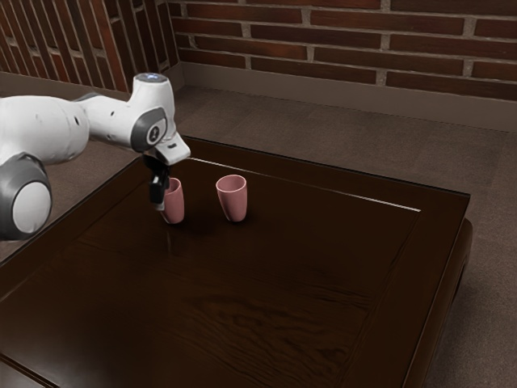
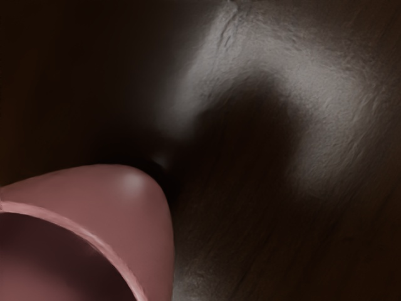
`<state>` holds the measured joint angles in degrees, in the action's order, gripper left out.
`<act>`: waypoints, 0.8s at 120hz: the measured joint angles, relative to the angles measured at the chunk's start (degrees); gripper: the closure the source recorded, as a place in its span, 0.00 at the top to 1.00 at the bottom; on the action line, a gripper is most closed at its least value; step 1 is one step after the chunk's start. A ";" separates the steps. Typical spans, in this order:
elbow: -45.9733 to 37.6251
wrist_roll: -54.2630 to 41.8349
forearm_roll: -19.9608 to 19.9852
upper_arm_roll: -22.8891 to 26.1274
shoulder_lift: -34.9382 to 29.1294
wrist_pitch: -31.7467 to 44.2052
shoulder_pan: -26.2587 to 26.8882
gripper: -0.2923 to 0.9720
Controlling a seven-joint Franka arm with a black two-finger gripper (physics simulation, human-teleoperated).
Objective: Place the left cup onto the right cup
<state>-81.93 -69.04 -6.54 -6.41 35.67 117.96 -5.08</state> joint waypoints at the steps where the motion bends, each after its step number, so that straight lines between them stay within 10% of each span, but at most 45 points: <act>1: 0.15 -0.03 0.00 0.00 0.10 0.05 0.03 0.73; 38: 4.09 -1.11 0.11 0.00 3.02 1.40 0.77 0.73; 96: 2.99 -2.04 2.82 -0.09 4.11 4.06 -0.31 0.24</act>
<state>-78.94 -71.08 -3.72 -6.50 39.79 122.02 -5.40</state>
